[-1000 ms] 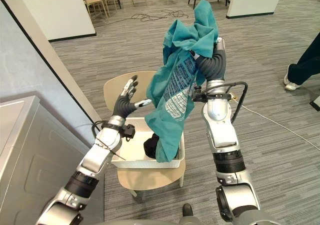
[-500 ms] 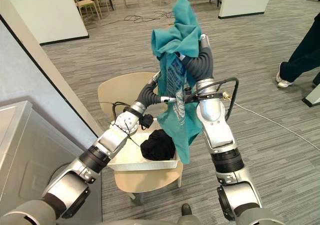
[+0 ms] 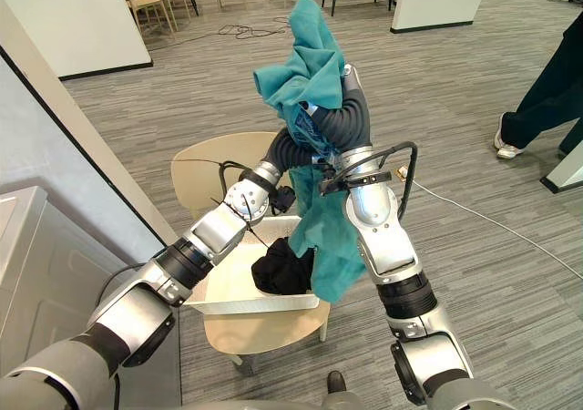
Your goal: Pick up the laundry basket with both hands and put the clothes into the washing machine.
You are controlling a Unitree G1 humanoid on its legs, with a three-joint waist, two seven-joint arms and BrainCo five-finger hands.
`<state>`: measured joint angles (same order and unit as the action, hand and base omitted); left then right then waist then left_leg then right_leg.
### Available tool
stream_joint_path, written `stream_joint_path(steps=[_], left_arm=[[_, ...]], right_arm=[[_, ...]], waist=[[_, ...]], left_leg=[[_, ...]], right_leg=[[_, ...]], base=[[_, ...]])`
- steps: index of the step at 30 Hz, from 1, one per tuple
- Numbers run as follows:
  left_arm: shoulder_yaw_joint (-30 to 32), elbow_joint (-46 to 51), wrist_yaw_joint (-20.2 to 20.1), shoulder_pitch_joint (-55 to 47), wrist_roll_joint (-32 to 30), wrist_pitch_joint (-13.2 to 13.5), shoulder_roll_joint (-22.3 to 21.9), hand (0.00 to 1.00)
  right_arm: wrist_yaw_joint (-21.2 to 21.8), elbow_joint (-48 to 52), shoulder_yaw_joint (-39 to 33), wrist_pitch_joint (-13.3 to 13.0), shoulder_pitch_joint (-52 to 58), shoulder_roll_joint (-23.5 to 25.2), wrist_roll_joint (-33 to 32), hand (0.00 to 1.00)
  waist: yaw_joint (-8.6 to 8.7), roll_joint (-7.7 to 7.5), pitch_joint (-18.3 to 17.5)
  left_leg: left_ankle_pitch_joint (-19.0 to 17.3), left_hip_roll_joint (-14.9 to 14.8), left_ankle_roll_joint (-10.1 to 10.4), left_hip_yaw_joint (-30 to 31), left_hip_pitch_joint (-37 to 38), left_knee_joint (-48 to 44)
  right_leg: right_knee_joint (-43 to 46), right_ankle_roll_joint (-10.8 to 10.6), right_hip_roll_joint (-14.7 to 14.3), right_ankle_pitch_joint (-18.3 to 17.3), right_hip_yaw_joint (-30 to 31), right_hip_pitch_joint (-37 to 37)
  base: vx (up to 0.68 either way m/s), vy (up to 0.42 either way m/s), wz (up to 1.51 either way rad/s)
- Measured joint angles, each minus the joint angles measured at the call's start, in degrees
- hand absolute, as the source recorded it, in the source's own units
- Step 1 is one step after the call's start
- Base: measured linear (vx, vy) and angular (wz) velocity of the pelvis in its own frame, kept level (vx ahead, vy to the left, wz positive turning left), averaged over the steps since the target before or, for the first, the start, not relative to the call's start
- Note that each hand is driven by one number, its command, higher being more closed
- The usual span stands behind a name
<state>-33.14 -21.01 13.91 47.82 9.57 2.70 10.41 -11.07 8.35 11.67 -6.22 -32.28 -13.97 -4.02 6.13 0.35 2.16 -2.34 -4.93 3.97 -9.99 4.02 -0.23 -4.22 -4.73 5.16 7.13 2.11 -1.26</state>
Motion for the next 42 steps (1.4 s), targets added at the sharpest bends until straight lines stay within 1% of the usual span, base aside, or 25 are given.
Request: stream_joint_path(steps=[3, 4, 5, 9, 11, 12, 13, 14, 15, 17, 18, 19, 20, 22, 24, 26, 27, 28, 30, 33, 36, 38, 39, 40, 42], left_arm=[[1.2, 2.4, 0.0, -1.2, -0.3, 0.0, 0.9, 1.0], [3.2, 4.4, -0.1, -2.8, -0.6, 0.1, 1.1, 1.0], [6.4, 7.1, -0.1, -5.3, -0.7, 0.3, 1.7, 1.0], [13.6, 14.5, -0.3, -12.2, -1.8, 1.5, 3.8, 1.0], [21.5, 18.2, -0.2, -19.8, -3.6, 1.5, 3.9, 1.0], [23.5, 19.3, -0.2, -22.2, -3.8, 1.5, 4.0, 1.0], [26.0, 21.6, -0.3, -26.7, -4.0, 1.6, 4.1, 1.0], [27.0, 24.4, -0.7, -31.4, -4.6, 1.6, 3.9, 1.0], [27.2, 25.8, -1.1, -33.5, -4.7, 1.6, 3.6, 1.0], [28.1, 29.3, -1.8, -39.1, -4.8, 1.8, 1.3, 1.0], [33.5, 30.9, -1.5, -43.5, -4.5, 1.8, -2.5, 1.0], [36.4, 31.1, -1.2, -45.1, -4.4, 1.8, -3.7, 1.0], [42.0, 31.2, -0.7, -48.6, -3.5, 1.8, -4.6, 1.0], [46.4, 32.1, 0.0, -53.3, -3.4, 1.7, -4.6, 1.0], [47.1, 33.8, -0.2, -56.9, -3.5, 1.7, -5.0, 1.0], [47.2, 36.4, -1.6, -61.8, -3.6, 1.7, -7.4, 1.0], [47.0, 37.0, -2.4, -64.4, -3.6, 1.7, -8.9, 1.0], [46.7, 37.2, -3.4, -67.0, -3.5, 1.7, -10.2, 1.0], [46.5, 37.2, -4.4, -70.1, -3.5, 1.6, -11.3, 1.0], [46.5, 37.1, -5.9, -74.7, -3.3, 1.5, -12.6, 1.0], [46.0, 35.6, -7.5, -77.1, -2.2, 1.5, -13.4, 1.0], [45.2, 32.7, -8.3, -78.0, -1.6, 1.5, -13.6, 1.0], [44.4, 29.7, -9.0, -78.1, -1.5, 1.4, -13.6, 1.0], [43.9, 26.5, -9.2, -78.1, -1.4, 1.3, -13.7, 1.0], [43.4, 17.9, -10.1, -77.4, -1.4, 0.4, -13.9, 1.0]], right_arm=[[0.0, 1.8, -1.9, -0.1, 2.0, 0.0, 0.1, 1.0], [0.0, 3.5, -3.2, -0.3, 3.7, 0.0, 0.1, 0.0], [0.0, 5.4, -5.5, -0.7, 6.2, 0.0, 0.2, 0.0], [0.1, 6.9, -10.8, -1.0, 14.6, 0.0, 2.6, 0.0], [0.0, 10.6, -16.9, -1.6, 21.4, 1.2, 2.6, 0.0], [0.1, 11.5, -18.7, -2.1, 23.0, 1.6, 2.6, 0.0], [0.2, 13.2, -20.9, -2.8, 26.2, 2.1, 2.6, 0.0], [0.9, 13.8, -21.4, -3.7, 29.3, 2.9, 2.5, 0.0], [1.4, 13.9, -21.5, -3.8, 30.7, 3.5, 2.5, 0.0], [1.5, 13.9, -22.7, -4.0, 34.8, 6.4, 2.6, 0.0], [1.1, 13.3, -28.1, -4.0, 37.6, 10.4, 2.4, 0.0], [0.9, 13.1, -31.1, -4.0, 38.9, 11.6, 2.2, 0.0], [-0.5, 12.0, -37.0, -3.9, 42.4, 13.0, 1.6, 0.0], [-1.7, 10.0, -42.4, -3.6, 46.1, 13.8, 1.3, 0.0], [-1.7, 8.6, -44.1, -3.2, 49.2, 14.3, 1.1, 0.0], [-1.2, 8.0, -44.6, -2.2, 52.5, 16.8, -0.8, 0.0], [-1.0, 7.3, -44.3, -2.2, 54.1, 18.5, -1.9, 0.0], [-1.0, 6.1, -43.2, -1.8, 55.6, 19.2, -2.9, 0.0], [-0.1, 5.8, -42.1, -1.0, 57.7, 20.0, -4.6, 0.0], [0.6, 5.2, -39.2, 0.2, 61.7, 21.6, -5.0, 0.0], [1.3, -0.7, -35.8, 0.6, 63.2, 21.4, -5.0, 0.0], [1.4, -5.2, -33.5, 1.7, 63.3, 21.3, -4.9, 0.0], [1.5, -8.5, -32.0, 2.2, 63.1, 21.1, -4.7, 0.0], [1.6, -11.2, -31.0, 2.6, 62.9, 20.8, -4.4, 0.0], [2.6, -18.4, -29.4, 2.9, 61.5, 20.0, -4.4, 0.0]], waist=[[-0.46, -0.5, -0.1], [-0.49, -0.49, -0.1], [-0.46, -0.49, -0.1], [-0.57, -0.48, -0.1], [-0.45, -0.43, -0.1], [-0.4, -0.43, -0.1], [-0.46, -0.43, -0.1], [-0.51, -0.45, -0.1], [-0.51, -0.45, -0.1], [-0.71, -0.41, -0.1], [-0.64, -0.39, -0.2], [-0.62, -0.37, -0.2], [-0.59, -0.22, -0.3], [-0.54, -0.09, -0.4], [-0.56, -0.08, -0.4], [-0.57, -0.07, -0.4], [-0.62, -0.04, -0.4], [-0.67, 0.01, -0.5], [-0.72, 0.21, -0.6], [-0.94, 0.49, -0.7], [-2.08, 0.66, -0.7], [-2.32, 0.84, -0.8], [-2.44, 1.01, -0.8], [-2.56, 1.08, -0.7], [-3.3, 1.43, -0.5]], left_leg=[[0.0, 0.0, 0.0, -0.4, 0.4, 0.2], [0.0, 0.0, 0.0, -0.5, 0.6, 0.3], [0.0, 0.0, 0.0, -0.5, 0.8, 0.3], [0.0, 0.0, 0.0, -0.5, 1.0, 0.3], [0.0, 0.0, 0.0, -0.5, 1.4, 0.5], [0.0, -0.1, 0.0, -0.6, 1.5, 0.5], [0.0, -0.1, 0.0, -0.7, 1.6, 0.5], [0.0, 0.0, 0.0, -0.8, 1.7, 0.6], [0.0, 0.0, 0.0, -0.9, 1.8, 0.7], [0.0, 0.0, 0.0, -0.9, 2.2, 1.4], [0.0, 0.1, 0.0, -0.9, 2.3, 1.5], [0.0, 0.1, 0.0, -0.9, 2.4, 1.5], [0.0, 0.0, 0.0, -0.9, 2.5, 1.7], [0.0, 0.1, 0.0, -0.9, 2.6, 2.0], [0.0, 0.1, 0.0, -0.9, 2.7, 2.1], [-0.1, 0.1, 0.1, -0.9, 2.6, 2.3], [-0.1, 0.1, 0.1, -1.0, 2.6, 2.3], [-0.1, 0.0, 0.1, -1.1, 2.5, 2.2], [-0.2, -0.2, 0.1, -1.1, 2.5, 2.1], [-1.6, -1.0, 0.1, -1.5, 1.3, -0.5], [-3.4, -1.7, 0.2, -1.4, 0.2, -3.0], [-4.3, -2.0, 0.0, -0.9, -0.2, -4.2], [-4.5, -2.1, 0.0, -0.6, -0.4, -4.7], [-4.6, -2.2, 0.0, -0.4, -0.4, -4.9], [-5.1, -2.3, 0.3, 0.5, -1.1, -6.2]], right_leg=[[0.1, 0.0, 0.0, 0.0, 0.3, 0.1], [0.1, 0.0, 0.0, 0.0, 0.3, 0.2], [0.1, 0.0, -0.1, 0.0, 0.3, 0.4], [0.1, -0.1, -0.1, 0.0, 0.2, 0.6], [0.0, -0.1, -0.1, -0.1, 0.3, 1.0], [0.0, -0.1, -0.2, -0.1, 0.3, 1.0], [0.0, -0.1, -0.2, -0.1, 0.4, 1.0], [0.0, -0.2, -0.2, -0.1, 0.5, 1.0], [0.0, -0.2, -0.2, -0.1, 0.6, 1.1], [0.1, -0.2, -0.2, -0.2, 0.6, 1.1], [0.1, -0.3, -0.1, -0.3, 0.6, 1.2], [0.1, -0.3, -0.1, -0.4, 0.6, 1.2], [0.1, -0.2, -0.1, -0.6, 0.4, 1.3], [0.1, -0.2, -0.1, -0.8, 0.4, 1.3], [0.1, -0.3, -0.1, -0.9, 0.3, 1.3], [0.0, -0.3, -0.1, -0.9, 0.4, 1.1], [0.1, -0.3, -0.1, -1.0, 0.4, 1.1], [0.1, -0.2, -0.1, -1.1, 0.4, 1.1], [0.2, -0.3, -0.1, -1.3, 0.3, 1.0], [1.0, -0.3, -0.1, -1.9, -0.4, 1.0], [2.5, -0.3, -0.1, -3.2, -0.7, 1.1], [3.6, -0.2, -0.2, -4.1, -1.6, 1.1], [4.4, 0.0, -0.1, -4.6, -2.1, 1.0], [4.9, -0.3, -0.1, -5.1, -2.3, 1.0], [6.4, 0.0, 0.0, -6.0, -3.2, 0.8]], base=[[-0.03, -0.003, -0.07], [0.0, 0.0, 0.0], [0.0, 0.0, 0.0], [0.0, 0.0, 0.0], [0.0, 0.0, 0.0], [-0.02, -0.006, -0.06], [-0.02, -0.004, -0.04], [-0.02, -0.003, -0.04], [0.0, 0.0, 0.0], [0.0, 0.0, 0.0], [0.0, 0.0, 0.0], [0.0, 0.0, 0.0], [0.0, 0.0, 0.0], [0.0, 0.0, 0.0], [0.0, 0.0, 0.0], [0.0, 0.0, 0.0], [0.0, 0.0, 0.0], [0.0, 0.0, 0.0], [0.0, 0.0, 0.0], [-0.01, -0.016, 0.09], [-0.03, 0.008, 0.04], [-0.01, -0.004, 0.16], [0.01, -0.014, 0.16], [0.02, -0.014, 0.16], [0.02, -0.01, 0.22]])
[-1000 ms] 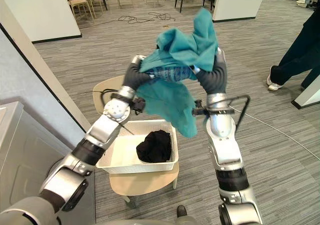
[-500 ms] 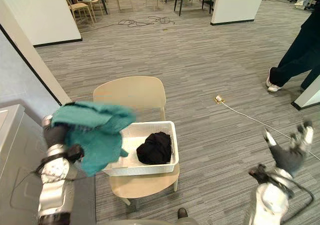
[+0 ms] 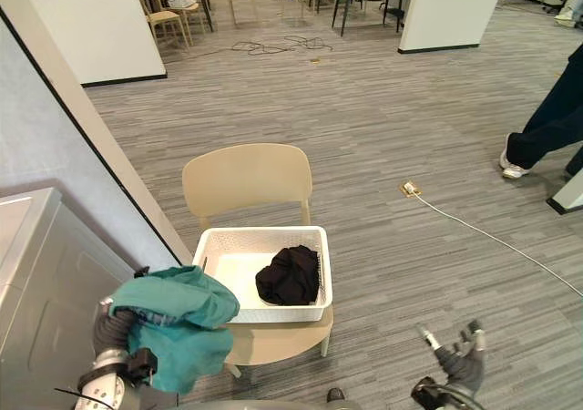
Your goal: Pick up the laundry basket with both hands and put the clothes into the washing machine.
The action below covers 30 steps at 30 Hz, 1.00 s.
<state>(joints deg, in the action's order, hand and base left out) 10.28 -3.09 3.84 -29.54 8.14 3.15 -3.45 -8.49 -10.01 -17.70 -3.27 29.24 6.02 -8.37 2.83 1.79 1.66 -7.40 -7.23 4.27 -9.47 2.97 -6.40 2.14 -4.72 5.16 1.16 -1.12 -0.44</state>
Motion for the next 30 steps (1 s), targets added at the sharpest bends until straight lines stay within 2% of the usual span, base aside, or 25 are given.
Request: stream_joint_path(steps=[2, 5, 8, 9, 10, 13, 14, 15, 16, 17, 18, 19, 20, 21, 22, 23, 24, 26, 28, 29, 30], left_arm=[[-0.1, -7.6, 0.1, 1.7, -0.5, -0.8, -0.7, 1.0], [-0.2, -12.8, 0.8, 2.2, -1.7, -1.9, -1.9, 1.0], [0.0, -13.4, 1.6, 2.9, -2.1, -2.3, -1.9, 1.0], [0.0, -13.4, 1.7, 3.5, -2.1, -2.4, -1.8, 1.0], [0.0, -13.2, 2.5, 5.5, -2.0, -2.4, -1.6, 1.0], [-0.5, -13.0, 2.7, 7.5, -1.4, -2.4, -1.3, 1.0], [-0.5, -12.8, 2.7, 7.8, -1.3, -2.4, -0.6, 1.0], [-1.1, -11.3, 2.5, 8.1, -0.6, -2.5, -0.6, 1.0], [-1.4, -10.5, 2.6, 8.0, 0.2, -2.5, -0.6, 1.0], [-2.0, -10.1, 2.6, 8.1, 0.8, -2.5, -0.6, 1.0], [-2.6, -9.9, 2.6, 8.2, 1.2, -2.5, -0.5, 1.0], [-4.2, -9.6, 2.5, 9.1, 1.5, -2.5, -0.3, 1.0], [-5.0, -9.5, 2.5, 9.6, 1.5, -2.4, -0.3, 1.0], [-6.5, -9.5, 2.5, 10.7, 1.8, -2.4, -0.2, 1.0], [-6.4, -9.6, 2.6, 11.3, 2.3, -2.5, -0.2, 1.0], [-6.1, -9.5, 2.8, 12.4, 2.6, -2.5, 0.3, 1.0], [-6.0, -9.5, 2.8, 13.0, 2.7, -2.5, 0.8, 1.0], [-6.2, -9.5, 2.7, 12.9, 3.3, -2.4, 2.8, 1.0], [-6.2, -9.4, 2.7, 12.9, 3.6, -2.0, 3.4, 1.0], [-6.4, -9.0, 2.5, 12.7, 3.6, -1.8, 4.4, 1.0], [-6.4, -8.8, 2.4, 12.4, 3.6, -1.8, 4.5, 1.0]], right_arm=[[0.0, -6.9, 1.1, 0.6, -1.7, -0.5, 0.0, 0.0], [0.3, -12.0, 3.8, 1.4, -4.8, -1.7, 0.0, 0.0], [1.3, -14.7, 6.0, 1.5, -7.4, -3.5, 0.9, 0.0], [1.3, -15.3, 6.2, 1.5, -7.9, -3.9, 1.2, 0.0], [1.2, -16.3, 6.3, 2.0, -9.3, -5.0, 2.1, 0.0], [0.9, -17.3, 5.6, 2.5, -12.1, -5.7, 2.2, 0.0], [0.9, -18.2, 5.1, 2.5, -12.6, -5.2, 2.2, 0.0], [0.9, -20.0, 3.6, 2.4, -13.3, -4.6, 2.2, 0.0], [0.7, -20.8, 2.8, 2.6, -13.3, -4.6, 2.2, 0.0], [0.7, -21.0, 1.7, 2.6, -12.8, -4.8, 2.2, 0.0], [0.7, -21.4, 1.2, 2.6, -12.7, -4.9, 2.2, 0.0], [0.6, -22.9, -0.7, 2.6, -12.9, -5.0, 2.2, 0.0], [0.3, -23.8, -1.6, 2.6, -12.9, -5.1, 2.1, 0.0], [-0.2, -27.0, -4.0, 2.7, -14.2, -5.7, 2.1, 0.0], [-0.3, -28.9, -5.1, 2.8, -15.4, -6.1, 2.1, 0.0], [-0.3, -33.5, -6.2, 3.8, -17.3, -5.5, 1.6, 0.0], [-0.3, -34.9, -6.6, 3.9, -17.6, -4.9, 1.6, 0.0], [-0.6, -38.4, -9.4, 3.8, -17.8, -4.3, -0.2, 0.0], [-0.9, -40.0, -9.5, 3.8, -18.3, -4.4, -0.5, 0.0], [-1.2, -40.9, -9.5, 3.9, -18.9, -4.4, -0.5, 0.0], [-1.2, -40.9, -9.5, 3.9, -18.9, -4.4, -0.5, 0.0]], waist=[[-0.53, 0.19, 0.5], [-0.69, 0.4, 2.3], [-1.19, -0.08, 4.8], [-1.17, 0.09, 5.0], [-1.2, -0.04, 5.7], [-1.2, 0.44, 7.2], [-0.91, -1.05, 7.5], [-1.04, -0.89, 7.8], [-0.93, -0.72, 7.8], [-0.48, -0.41, 7.7], [-0.23, -0.27, 7.5], [-0.13, 0.14, 7.1], [-0.21, 0.43, 6.4], [0.33, 1.8, 4.3], [1.05, 2.03, 4.1], [1.7, 0.84, 4.2], [1.71, 0.27, 4.2], [1.84, -0.03, 4.2], [1.49, -0.53, 4.0], [0.99, -1.36, 4.0], [0.74, -1.59, 4.0]], left_leg=[[-0.4, 0.0, 0.0, 0.8, -0.8, -1.4], [-1.3, -0.1, -0.2, 1.3, -1.6, -3.5], [-3.2, -0.5, -0.5, 1.7, -5.2, -9.2], [-3.2, -0.3, -0.6, 1.7, -6.2, -10.2], [-3.0, -0.1, -0.7, 1.8, -9.5, -13.7], [-1.5, -0.6, -1.2, 2.0, -12.7, -16.7], [-0.6, -0.1, -1.0, 2.7, -11.3, -14.6], [-3.6, -2.7, -4.0, 0.4, -12.1, -24.9], [-4.5, -5.4, -4.6, -0.2, -11.3, -31.9], [-4.5, -9.3, -4.3, -0.4, -8.5, -36.2], [-4.4, -11.1, -4.0, -0.4, -7.0, -36.5], [-3.7, -14.1, -3.0, 0.1, -4.2, -35.0], [-3.1, -14.9, -2.0, 0.2, -3.7, -33.2], [3.5, -14.7, -0.3, 2.1, -1.7, -23.4], [1.7, -13.7, 2.4, 3.0, -1.1, -19.6], [0.1, -12.2, 4.7, 2.9, -0.4, -13.3], [-0.3, -11.8, 5.3, 2.9, 0.1, -11.5], [-2.3, -11.5, 8.5, 2.6, 2.6, -5.8], [-2.7, -10.5, 9.2, 1.6, 3.5, -2.4], [-3.1, -8.6, 9.6, 1.1, 2.9, -0.8], [-3.3, -7.9, 9.7, 1.0, 2.7, -0.5]], right_leg=[[3.2, 0.1, 0.2, -1.8, -0.7, -1.2], [9.1, 0.2, 0.6, -5.2, -1.5, -3.2], [15.8, 0.5, 1.1, -8.6, -2.6, -6.4], [17.2, 0.4, 1.3, -9.3, -3.2, -7.2], [21.5, 0.9, 2.7, -10.9, -5.3, -10.3], [22.8, 1.9, 3.4, -11.6, -7.7, -10.9], [22.2, 2.7, 5.1, -11.2, -8.8, -10.8], [22.2, 3.0, 5.3, -11.0, -10.4, -9.8], [22.1, 3.1, 5.2, -11.0, -11.4, -8.8], [21.9, 3.2, 5.5, -10.9, -12.8, -7.8], [21.8, 3.1, 5.7, -10.7, -13.5, -7.8], [21.5, 2.6, 6.1, -10.0, -14.5, -8.7], [21.4, 2.3, 6.3, -9.5, -14.7, -9.5], [21.2, 0.7, 6.7, -7.4, -15.6, -13.5], [20.6, 0.4, 7.0, -6.1, -16.0, -14.2], [17.3, 0.4, 8.0, -2.8, -16.3, -14.7], [16.4, 0.4, 8.3, -1.6, -16.5, -14.5], [13.9, 0.1, 9.3, 1.6, -19.2, -12.1], [12.1, -0.2, 10.2, 3.8, -19.4, -11.7], [9.5, -1.1, 11.8, 6.3, -19.5, -11.3], [8.4, -1.3, 12.3, 7.3, -19.5, -11.0]], base=[[0.02, -0.016, 0.23], [-0.01, -0.028, 0.19], [-0.04, -0.051, 0.25], [-0.04, -0.074, 0.67], [-0.03, -0.069, 0.64], [-0.09, -0.053, 0.51], [-0.15, -0.052, 0.58], [-0.11, -0.044, 0.54], [-0.11, -0.041, 0.61], [-0.08, 0.001, 0.51], [-0.1, 0.084, 0.64], [-0.09, 0.135, 0.51], [-0.1, 0.217, 0.66], [-0.1, 0.262, 0.52], [-0.12, 0.351, 0.68], [-0.12, 0.315, 0.46], [-0.12, 0.322, 0.51], [-0.12, 0.271, 0.52], [-0.12, 0.228, 0.4], [-0.19, 0.246, 0.34], [-0.22, 0.217, 0.34]])
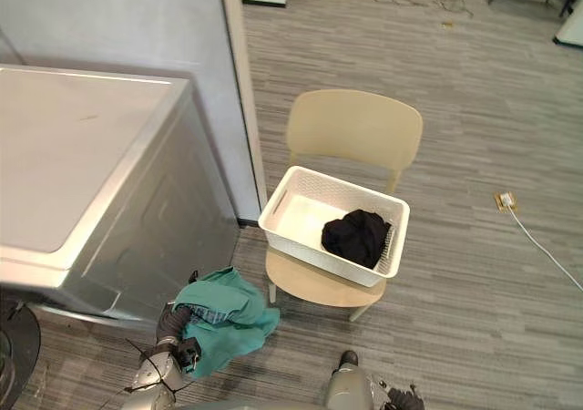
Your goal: Pick up the laundry basket with both hands and put the clothes into the washing machine.
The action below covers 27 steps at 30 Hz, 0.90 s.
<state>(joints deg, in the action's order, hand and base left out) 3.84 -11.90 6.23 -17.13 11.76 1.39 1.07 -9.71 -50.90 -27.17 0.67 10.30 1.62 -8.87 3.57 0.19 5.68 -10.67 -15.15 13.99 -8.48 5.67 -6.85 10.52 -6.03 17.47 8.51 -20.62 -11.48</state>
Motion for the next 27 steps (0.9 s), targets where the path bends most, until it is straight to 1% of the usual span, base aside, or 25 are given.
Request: stream_joint_path(steps=[1, 2, 3, 4, 5, 6, 7, 8, 9, 10, 12, 13, 15, 16, 17, 18, 19, 20, 21, 22, 23, 24, 25, 26, 27], left_arm=[[0.1, 0.4, 0.0, -0.8, 0.0, 0.1, 0.3, 1.0], [0.1, 0.8, 0.0, -1.4, 0.0, 0.1, 0.3, 1.0], [0.4, 1.6, 0.0, -2.6, -0.1, 0.2, 0.4, 1.0], [0.8, 1.8, 0.0, -3.6, -0.2, 0.2, 0.7, 1.0], [0.8, 2.2, 0.0, -4.9, -0.3, 0.2, 1.2, 1.0], [0.8, 2.2, 0.0, -5.3, -0.5, 0.2, 1.1, 1.0], [0.6, 2.4, 0.0, -6.2, -1.1, 0.2, 0.6, 1.0], [0.6, 2.6, 0.0, -6.5, -1.2, 0.1, 0.0, 1.0], [0.5, 2.6, -0.1, -6.7, -1.2, 0.1, -0.3, 1.0], [0.4, 2.6, -0.1, -6.7, -1.2, 0.1, -0.5, 1.0], [-0.2, 2.6, -0.1, -6.7, -1.2, 0.1, -0.9, 1.0], [-1.2, 2.6, -0.1, -6.7, -1.4, 0.0, -1.0, 1.0], [-3.8, 2.6, -1.2, -5.9, -1.8, -0.3, -2.0, 1.0], [-4.7, 2.6, -1.4, -5.2, -1.9, -0.5, -2.4, 1.0], [-7.0, 2.5, -2.1, -3.5, -2.3, -0.7, -3.2, 1.0], [-9.0, 2.4, -2.5, -2.1, -2.4, -0.8, -3.4, 1.0], [-9.5, 2.4, -2.5, -1.4, -2.4, -0.8, -3.6, 1.0], [-10.0, 2.4, -2.5, -0.7, -2.4, -0.8, -3.6, 1.0], [-10.1, 2.4, -2.5, -0.6, -2.4, -0.8, -3.7, 1.0], [-11.0, 2.5, -2.5, -0.2, -2.3, -0.8, -3.5, 1.0], [-11.2, 3.1, -2.5, 0.4, -2.2, -0.7, -3.0, 1.0], [-11.2, 3.4, -2.5, 0.4, -2.2, -0.7, -3.0, 1.0], [-11.2, 4.1, -2.5, -0.1, -2.2, -0.4, -3.0, 1.0], [-11.2, 4.4, -2.6, -0.7, -2.2, -0.3, -2.7, 1.0], [-11.2, 4.4, -2.6, -0.9, -2.2, -0.3, -2.7, 1.0]], right_arm=[[0.0, 0.0, 0.0, 0.4, 0.1, 0.1, 0.0, 0.0], [0.0, 0.0, 0.0, 0.7, 0.3, 0.1, 0.1, 0.0], [0.0, -0.1, 0.2, 1.1, 0.3, 0.3, 0.2, 0.0], [0.0, 0.0, 0.4, 1.1, 0.4, 0.4, 0.5, 0.0], [0.0, 0.2, 1.3, 1.1, 0.5, 0.4, 0.5, 0.0], [0.0, 0.2, 1.4, 1.2, 0.6, 0.4, 0.5, 0.0], [0.0, 0.7, 1.9, 1.3, 0.6, 0.5, 0.5, 0.0], [0.0, 1.3, 2.6, 1.3, 0.7, 0.5, 0.5, 0.0], [0.0, 2.2, 2.9, 1.3, 1.1, 0.7, 0.5, 0.0], [0.1, 2.5, 3.1, 1.1, 1.3, 0.8, 0.5, 0.0], [0.5, 2.9, 3.9, 0.7, 1.4, 0.9, 0.5, 0.0], [1.0, 3.0, 4.1, 0.6, 1.2, 0.6, 0.5, 0.0], [1.3, 3.9, 5.3, -0.2, 1.0, -0.1, 0.4, 0.0], [1.3, 4.5, 5.3, -0.3, 1.1, -0.2, 0.4, 0.0], [1.2, 5.1, 5.0, -0.4, 1.6, -0.5, 0.4, 0.0], [1.2, 5.2, 5.0, -0.4, 2.3, -0.6, 0.4, 0.0], [1.2, 5.2, 4.9, -0.3, 2.6, -0.6, 0.2, 0.0], [1.1, 5.3, 4.8, -0.3, 2.6, -0.9, -0.1, 0.0], [1.1, 5.4, 4.9, -0.3, 2.7, -1.0, -0.2, 0.0], [1.1, 5.7, 5.0, -0.4, 3.1, -0.8, -0.8, 0.0], [1.1, 5.7, 5.1, -0.4, 3.5, -1.0, -1.7, 0.0], [1.1, 5.7, 5.1, -0.4, 3.6, -1.0, -1.8, 0.0], [1.1, 6.2, 5.2, -0.3, 3.8, -1.3, -1.7, 0.0], [1.1, 7.0, 5.3, -0.3, 3.8, -1.3, -1.5, 0.0], [1.1, 7.5, 5.8, -0.3, 3.6, -1.4, -1.4, 0.0]], waist=[[-0.8, -0.59, 0.3], [-1.34, -0.75, 0.5], [-1.59, -1.43, 0.8], [-1.98, -1.02, 1.2], [-2.86, -1.57, 1.1], [-2.89, -1.57, 1.2], [-2.62, -1.28, 1.2], [-2.57, -1.4, 1.3], [-2.82, -1.91, 1.4], [-2.87, -2.09, 1.4], [-2.88, -2.26, 1.3], [-2.95, -2.02, 1.2], [-3.05, -0.47, -0.5], [-2.77, 0.0, -0.7], [-1.99, 0.79, -0.9], [-1.38, 0.87, -0.9], [-1.39, 1.32, -0.9], [-1.45, 2.16, -0.9], [-1.31, 2.24, -0.7], [-1.16, 2.42, -0.5], [-1.33, 2.45, 0.1], [-1.34, 2.46, 0.2], [-1.66, 2.83, 0.6], [-2.09, 2.81, 0.8], [-2.44, 2.94, 0.8]], left_leg=[[-0.4, 1.4, -0.5, -0.4, 0.2, 0.3], [-0.7, 1.8, -1.2, -0.4, 0.3, 0.0], [-1.5, 2.4, -1.9, -0.2, 0.6, -0.8], [-2.4, 2.5, -2.1, 0.3, 0.3, -2.0], [-3.8, 2.5, -2.9, 1.3, 0.0, -3.7], [-3.9, 2.4, -3.0, 2.1, -0.2, -4.1], [-3.9, 1.9, -3.2, 5.1, -1.1, -4.1], [-3.9, 1.8, -3.2, 7.5, -2.3, -4.1], [-3.9, 1.8, -3.2, 9.3, -2.6, -4.1], [-3.9, 1.8, -3.2, 10.2, -2.7, -4.1], [-3.8, 1.0, -3.1, 12.5, -2.9, -4.1], [-3.7, 0.2, -2.8, 13.4, -3.0, -4.0], [-2.4, -2.7, -1.4, 15.2, -5.3, -4.1], [-1.7, -2.8, -1.6, 15.7, -6.5, -4.1], [-0.2, -2.4, -3.3, 15.9, -8.8, -4.2], [0.4, -1.5, -4.3, 15.9, -9.8, -5.3], [0.3, -1.4, -4.5, 15.5, -10.2, -6.2], [0.3, -1.4, -4.3, 15.7, -10.2, -8.5], [0.4, -1.3, -4.2, 15.9, -10.2, -10.1], [0.8, -1.2, -3.2, 16.3, -11.5, -15.0], [2.7, -0.9, 0.3, 17.7, -14.7, -24.5], [3.3, -0.9, 1.0, 18.1, -15.4, -26.3], [5.8, -0.9, 1.1, 19.1, -18.4, -33.5], [8.0, -1.3, 1.1, 19.1, -20.6, -38.6], [8.1, -1.5, 1.3, 18.4, -21.4, -40.5]], right_leg=[[-2.0, -0.2, 1.0, 1.8, 0.0, 1.2], [-2.7, -0.1, 1.4, 2.3, -0.1, 2.0], [-3.2, -0.1, 2.3, 2.3, -0.3, 3.5], [-3.1, 0.0, 2.6, 2.1, -0.5, 4.3], [-2.3, -0.2, 2.3, -2.2, 1.1, 5.2], [-1.8, -1.2, 1.7, -3.7, 2.5, 5.3], [0.9, -1.4, -0.4, -8.9, 6.8, 4.9], [4.5, 0.7, -2.5, -12.1, 11.5, 3.2], [7.9, 0.6, -4.0, -14.7, 14.9, 2.1], [9.4, 0.3, -4.4, -15.3, 15.9, 1.8], [14.1, -1.7, -6.5, -17.8, 18.6, 0.4], [16.2, -2.4, -7.9, -19.2, 19.5, -0.6], [18.6, -1.4, -11.5, -21.3, 19.4, -3.8], [18.7, -1.1, -12.0, -21.7, 19.5, -4.5], [18.0, -1.0, -12.5, -22.1, 20.0, -4.9], [17.1, -0.7, -12.4, -22.5, 20.3, -4.5], [16.9, -0.7, -12.4, -22.8, 20.2, -4.0], [16.9, -0.6, -12.5, -23.7, 20.3, -2.4], [16.7, -0.3, -12.7, -24.2, 20.5, -1.3], [16.1, 0.0, -13.0, -25.0, 20.7, 1.2], [15.3, 0.5, -13.4, -25.5, 20.3, 4.7], [15.2, 0.7, -13.5, -25.6, 20.2, 5.3], [15.1, 1.4, -14.0, -26.1, 20.0, 7.2], [14.3, 2.0, -13.8, -26.5, 20.2, 8.6], [14.0, 2.1, -13.7, -26.5, 20.5, 9.3]], base=[[-0.21, 0.163, 0.21], [-0.21, 0.127, 0.28], [-0.17, 0.071, 0.28], [-0.21, 0.056, 0.35], [-0.15, 0.011, 0.31], [-0.16, -0.028, 0.67], [-0.11, -0.069, 0.92], [-0.12, -0.137, 1.15], [-0.06, -0.146, 0.83], [-0.04, -0.152, 0.64], [0.01, -0.173, 0.37], [0.07, -0.294, 0.06], [0.09, -0.265, 0.0], [0.1, -0.193, 0.4], [0.16, -0.149, 0.72], [0.19, -0.158, 0.71], [0.2, -0.067, 0.48], [0.15, -0.029, 0.21], [0.2, -0.047, 0.3], [0.25, -0.1, 0.49], [0.21, -0.093, 0.47], [0.19, -0.097, 0.33], [0.12, -0.026, 0.05], [0.14, -0.011, -0.05], [0.15, 0.021, -0.29]])
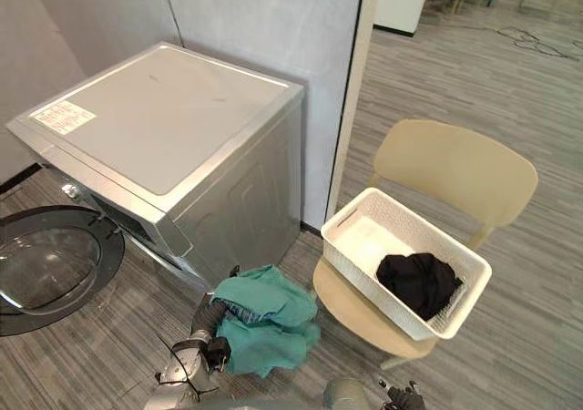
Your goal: Pick up the laundry basket with both hands and put the clothes into the washing machine.
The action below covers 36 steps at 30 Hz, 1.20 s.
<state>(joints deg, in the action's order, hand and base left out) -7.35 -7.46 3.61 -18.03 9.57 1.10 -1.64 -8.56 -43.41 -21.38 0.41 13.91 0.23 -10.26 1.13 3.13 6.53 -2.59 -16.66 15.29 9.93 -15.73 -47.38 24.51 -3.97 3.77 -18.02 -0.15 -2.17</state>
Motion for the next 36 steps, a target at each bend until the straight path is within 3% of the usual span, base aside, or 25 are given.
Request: stream_joint_path(steps=[1, 3, 4, 5, 6, 7, 8, 9, 10, 12, 13, 16, 19, 22, 25, 26, 27, 28, 29, 30, 31, 33, 36], left_arm=[[-0.5, 0.0, -0.2, -0.1, 0.0, 0.0, 0.1, 1.0], [-1.8, 0.0, -1.0, -0.1, 0.0, 0.0, 0.1, 1.0], [-1.8, 0.0, -1.1, -0.1, 0.0, 0.0, 0.1, 1.0], [-1.9, -0.7, -1.1, 0.0, -0.1, 0.0, 0.2, 1.0], [-1.9, -1.3, -1.1, 0.3, -0.1, 0.0, 0.2, 1.0], [-1.8, -2.8, -0.9, 0.3, 0.0, 0.1, 0.5, 1.0], [-1.8, -4.2, -0.7, 1.1, 0.0, 0.0, 1.6, 1.0], [-1.7, -5.6, -0.5, 1.9, 0.0, 0.0, 3.6, 1.0], [-1.7, -5.8, -0.1, 1.9, 0.0, 0.0, 4.2, 1.0], [-1.9, -6.6, 0.2, 1.8, -0.1, 0.1, 5.5, 1.0], [-2.1, -7.2, 0.0, 2.0, -0.1, 0.1, 5.8, 1.0], [-4.7, -9.1, -0.6, 2.4, -0.2, 0.1, 6.5, 1.0], [-5.9, -10.1, -1.1, 2.9, -0.2, 0.1, 7.3, 1.0], [-5.9, -10.7, -0.8, 2.9, -0.2, 0.1, 8.6, 1.0], [-5.3, -10.7, 0.1, 3.2, -0.2, 0.2, 8.9, 1.0], [-3.2, -10.7, 0.3, 3.7, -0.3, 0.3, 8.8, 1.0], [-2.6, -10.7, 0.2, 4.1, -0.6, 0.3, 8.9, 1.0], [-1.8, -10.9, 0.2, 4.7, -0.9, 0.4, 8.9, 1.0], [-1.1, -11.2, 0.1, 5.3, -1.3, 0.4, 9.0, 1.0], [-1.1, -12.4, 0.1, 5.8, -1.3, 0.4, 8.6, 1.0], [-1.2, -12.8, 0.1, 6.6, -1.3, 0.4, 7.9, 1.0], [-1.3, -12.8, -0.4, 5.7, -1.3, 0.3, 5.0, 1.0], [-1.3, -12.6, -1.0, 5.5, -1.2, 0.4, 4.5, 1.0]], right_arm=[[-0.1, 1.3, 0.6, 0.0, -0.3, -0.2, 0.1, 0.0], [-0.1, 2.3, 1.3, -0.1, -1.1, -0.1, 0.2, 0.0], [-0.1, 2.2, 1.4, -0.1, -1.1, -0.1, 0.3, 0.0], [0.0, 1.5, 1.8, 0.0, -1.1, 0.0, 1.4, 0.0], [0.0, 1.1, 1.7, 0.0, -1.1, -0.2, 1.8, 0.0], [0.0, -1.2, 1.3, 0.1, -1.7, -0.4, 2.0, 0.0], [0.1, -3.4, 1.1, 0.1, -2.5, 0.2, 2.3, 0.0], [0.1, -7.1, 0.3, 0.1, -2.8, 1.1, 3.2, 0.0], [0.1, -8.4, 0.1, 0.2, -3.0, 1.3, 3.4, 0.0], [0.2, -11.7, -2.6, 0.1, -3.6, 0.8, 4.1, 0.0], [0.3, -12.1, -3.1, 0.2, -3.6, 0.5, 4.1, 0.0], [0.2, -14.1, -5.2, 0.7, -4.5, -0.8, 4.2, 0.0], [0.2, -14.1, -4.5, 1.5, -5.7, -1.7, 4.4, 0.0], [0.1, -12.9, -2.3, 2.0, -6.0, -1.9, 6.1, 0.0], [0.0, -12.3, -0.4, 2.0, -6.1, -2.5, 6.3, 0.0], [0.0, -11.7, 0.7, 2.0, -6.2, -2.5, 6.3, 0.0], [0.0, -11.7, 1.5, 1.9, -6.1, -2.3, 6.4, 0.0], [0.1, -11.8, 2.0, 1.9, -5.5, -2.3, 6.3, 0.0], [0.2, -11.8, 1.9, 1.6, -5.9, -1.5, 6.0, 0.0], [0.3, -11.8, 1.4, 1.5, -6.2, -1.4, 5.5, 0.0], [0.4, -11.6, 0.7, 1.0, -6.3, -1.4, 4.2, 0.0], [0.8, -11.7, -1.2, 1.0, -5.6, -2.0, 0.6, 0.0], [0.9, -11.2, -1.4, 0.6, -5.6, -1.6, -2.9, 0.0]], waist=[[-0.65, -0.06, 0.0], [-1.98, -0.71, -0.2], [-2.07, -0.84, -0.2], [-1.82, -1.5, -0.5], [-1.82, -1.4, -0.6], [-2.0, -2.16, -1.4], [-1.09, -3.99, -1.7], [0.42, -5.13, -1.5], [0.75, -5.72, -1.8], [1.06, -4.44, -2.1], [1.09, -4.51, -2.4], [1.33, -2.22, -3.7], [1.17, -1.46, -3.7], [1.22, -1.31, -3.6], [1.22, -1.32, -3.5], [1.62, -1.07, -3.2], [1.81, -1.71, -3.2], [1.66, -2.8, -3.2], [1.54, -4.45, -3.6], [1.72, -3.6, -3.1], [2.07, -2.94, -2.7], [2.65, -1.79, -2.3], [2.64, -1.64, -2.6]], left_leg=[[-3.3, -0.2, -3.9, -2.0, -1.5, -2.1], [-8.7, 0.2, -8.5, -3.3, -2.9, 2.0], [-8.8, 0.3, -8.8, -3.2, -2.9, 3.2], [-8.0, 1.6, -10.1, -1.7, -2.3, 13.5], [-6.3, 2.0, -10.8, -1.4, -1.9, 18.0], [-7.1, 3.5, -8.2, -0.5, 0.2, 20.1], [-7.0, 5.4, -8.2, -0.8, 0.4, 21.1], [-7.2, 6.8, -7.9, -0.5, 0.2, 21.0], [-7.5, 7.0, -7.5, -0.6, 0.5, 20.9], [-8.3, 7.0, -6.2, -2.1, 2.8, 22.2], [-8.3, 7.0, -6.2, -2.5, 3.6, 23.1], [-7.7, 7.9, -7.0, -4.8, 5.3, 28.9], [-5.1, 8.7, -8.2, -8.8, 7.2, 33.7], [-3.1, 7.6, -8.5, -12.8, 11.2, 38.3], [-2.2, 6.3, -8.5, -15.5, 13.2, 39.9], [-1.6, 5.0, -8.2, -15.8, 12.9, 40.1], [-1.3, 5.0, -7.9, -15.7, 12.7, 40.2], [-1.0, 5.3, -7.5, -15.7, 12.8, 40.6], [-0.2, 5.8, -6.5, -15.7, 12.2, 41.6], [0.4, 5.5, -6.5, -15.0, 12.6, 42.4], [1.5, 5.6, -7.7, -13.9, 13.3, 44.4], [2.2, 5.5, -7.2, -11.6, 14.3, 45.5], [2.3, 5.5, -7.0, -11.7, 14.6, 45.6]], right_leg=[[-0.9, 0.0, 0.2, 0.0, 1.3, 0.4], [-2.6, -0.4, 0.5, 0.3, 4.0, 0.4], [-2.8, -0.4, 0.6, 0.4, 4.3, 0.4], [-3.2, -0.8, 1.2, 0.3, 5.8, 0.4], [-3.4, -1.2, 1.2, 0.3, 6.5, 0.4], [-3.7, -1.9, 1.7, 0.1, 8.3, 0.0], [-4.4, -1.9, 2.6, 0.2, 10.5, -0.2], [-6.7, -2.5, 3.8, 1.6, 13.6, 0.9], [-7.4, -3.6, 4.1, 2.6, 14.2, 1.8], [-9.5, -6.2, 4.3, 6.6, 15.0, 3.9], [-9.6, -7.3, 4.5, 7.5, 15.0, 3.9], [-9.6, -9.9, 6.0, 11.0, 16.2, 1.7], [-8.4, -10.3, 7.0, 14.4, 17.9, -1.8], [-4.5, -6.7, 6.0, 17.3, 15.0, -5.0], [-4.3, -5.4, 5.4, 19.0, 8.7, -6.1], [-3.1, -5.0, 2.2, 14.6, 7.6, -6.8], [-3.5, -3.8, 0.5, 13.0, 7.3, -6.5], [-5.3, -0.6, 0.8, 11.1, 4.6, -5.8], [-10.7, -1.7, 1.4, 8.4, 4.8, -3.7], [-11.2, -1.3, 0.9, 8.6, 4.2, -3.7], [-11.2, -1.0, 0.7, 8.7, 3.6, -3.7], [-10.7, -1.1, 0.1, 9.0, 3.0, -3.0], [-11.6, -1.4, 0.2, 8.9, 3.0, -2.7]], base=[[0.15, 0.035, -0.42], [0.18, 0.09, -0.64], [0.26, 0.256, -0.64], [0.19, 0.205, -0.36], [0.26, 0.314, -0.45], [0.21, 0.218, -0.19], [0.3, 0.355, 0.11], [0.18, 0.209, 0.32], [0.18, 0.261, 0.29], [0.13, 0.199, -0.07], [0.07, 0.142, -0.13], [0.04, 0.098, -0.17], [-0.02, 0.066, -0.5], [-0.04, 0.001, -0.65], [-0.07, -0.025, -0.52], [-0.13, -0.147, -0.29], [-0.11, -0.179, -0.22], [-0.16, -0.255, -0.14], [-0.13, -0.194, -0.12], [-0.14, -0.175, 0.09], [-0.1, -0.097, 0.23], [-0.12, -0.088, 0.14], [-0.09, -0.011, -0.01]])
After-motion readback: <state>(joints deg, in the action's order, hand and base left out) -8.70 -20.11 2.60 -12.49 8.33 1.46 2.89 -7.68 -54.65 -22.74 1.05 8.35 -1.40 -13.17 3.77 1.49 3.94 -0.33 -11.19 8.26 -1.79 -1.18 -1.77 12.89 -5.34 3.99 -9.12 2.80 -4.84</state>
